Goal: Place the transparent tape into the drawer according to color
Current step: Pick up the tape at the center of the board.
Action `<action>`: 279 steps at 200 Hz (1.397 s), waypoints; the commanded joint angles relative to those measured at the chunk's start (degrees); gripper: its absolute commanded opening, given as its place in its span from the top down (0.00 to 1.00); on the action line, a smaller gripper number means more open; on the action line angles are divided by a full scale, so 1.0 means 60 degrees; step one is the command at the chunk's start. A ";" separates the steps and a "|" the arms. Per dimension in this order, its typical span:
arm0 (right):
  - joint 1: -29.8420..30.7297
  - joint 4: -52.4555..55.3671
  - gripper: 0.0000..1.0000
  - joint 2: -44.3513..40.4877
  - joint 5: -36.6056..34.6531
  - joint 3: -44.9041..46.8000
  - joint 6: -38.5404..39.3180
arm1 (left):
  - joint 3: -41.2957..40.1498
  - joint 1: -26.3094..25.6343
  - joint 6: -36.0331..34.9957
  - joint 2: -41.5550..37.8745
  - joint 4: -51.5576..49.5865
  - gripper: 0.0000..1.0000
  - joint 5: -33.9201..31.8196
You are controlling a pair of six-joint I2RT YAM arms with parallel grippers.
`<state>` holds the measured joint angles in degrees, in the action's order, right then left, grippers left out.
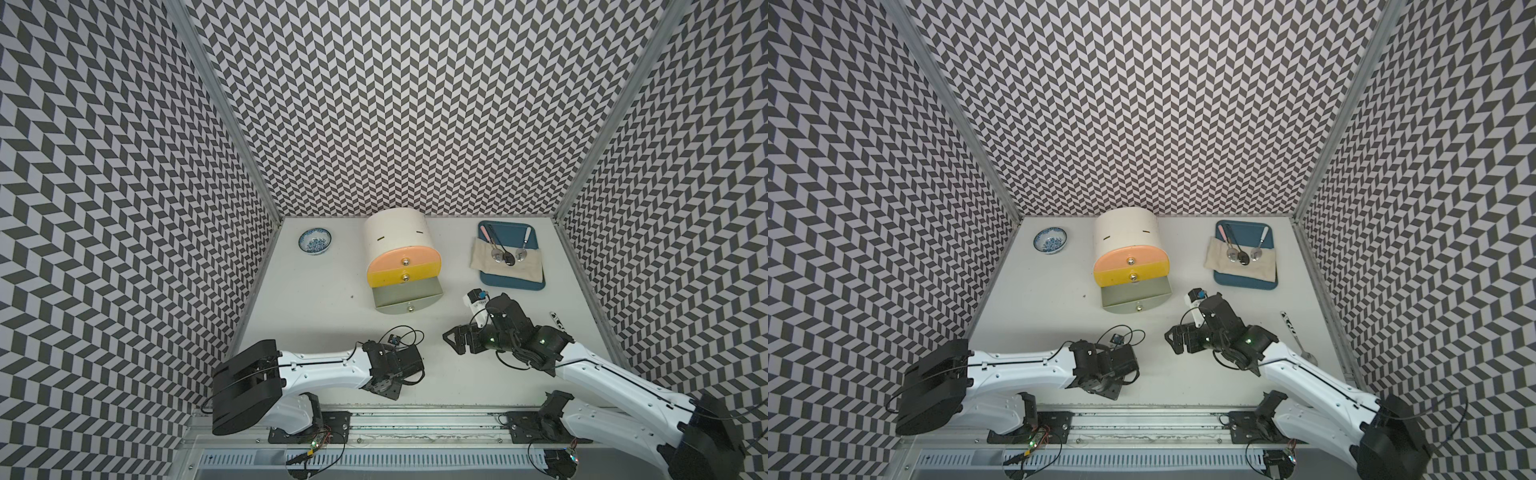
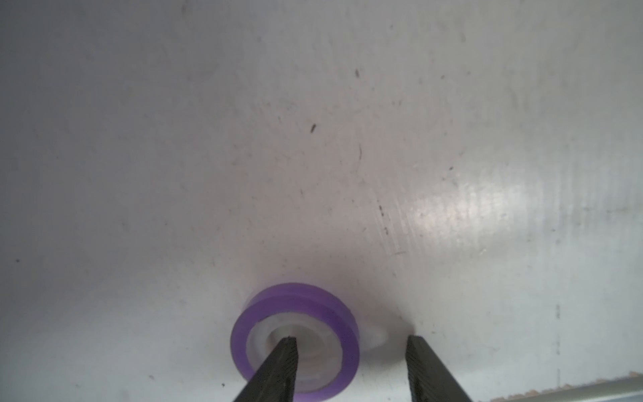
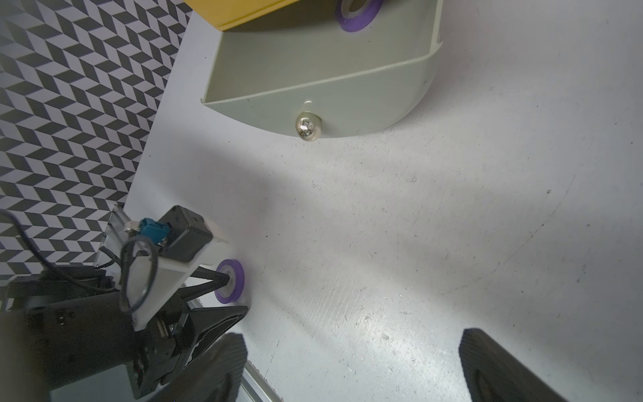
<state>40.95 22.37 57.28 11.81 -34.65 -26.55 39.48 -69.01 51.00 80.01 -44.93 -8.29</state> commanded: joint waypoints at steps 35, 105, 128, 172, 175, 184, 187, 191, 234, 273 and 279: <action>-0.0101 -0.0198 0.00 -0.0230 -0.0065 0.0131 -0.0017 | 0.0267 -0.0070 -0.0177 0.0328 0.0021 0.59 -0.0088; -0.0129 -0.0296 0.00 -0.0208 0.0075 0.0246 -0.0029 | 0.0026 -0.0064 -0.0165 0.0581 0.0396 0.80 0.0151; -0.0130 -0.0316 0.00 -0.0200 0.0097 0.0253 -0.0058 | -0.0078 -0.0055 -0.0130 0.0676 0.0549 0.85 0.0258; -0.0131 -0.0324 0.00 -0.0215 0.0111 0.0254 -0.0073 | -0.0120 -0.0055 -0.0185 0.0757 0.0614 0.92 0.0291; -0.0131 -0.0322 0.00 -0.0215 0.0111 0.0255 -0.0077 | -0.0110 -0.0055 -0.0181 0.0757 0.0604 0.93 0.0290; -0.0144 -0.0323 0.00 -0.0227 0.0111 0.0254 -0.0075 | -0.0084 -0.0055 -0.0195 0.0757 0.0605 0.95 0.0284; -0.0145 -0.0322 0.00 -0.0229 0.0104 0.0255 -0.0080 | -0.0089 -0.0050 -0.0193 0.0757 0.0596 0.96 0.0276; -0.0145 -0.0331 0.00 -0.0237 0.0097 0.0258 -0.0086 | -0.0077 -0.0048 -0.0195 0.0750 0.0596 0.98 0.0270; -0.0145 -0.0343 0.00 -0.0259 0.0112 0.0272 -0.0088 | 0.0091 -0.0041 -0.0225 0.0787 0.0452 1.00 0.0185; -0.0160 -0.0341 0.00 -0.0259 0.0111 0.0253 -0.0077 | 0.0413 0.0045 -0.0202 0.0558 0.0036 1.00 -0.0173; -0.0160 -0.0330 0.00 -0.0265 0.0111 0.0253 -0.0073 | 0.0472 0.0076 -0.0201 0.0495 -0.0054 1.00 -0.0265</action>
<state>40.32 22.33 56.90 12.29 -33.56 -26.63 41.34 -69.12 49.98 82.46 -44.12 -7.88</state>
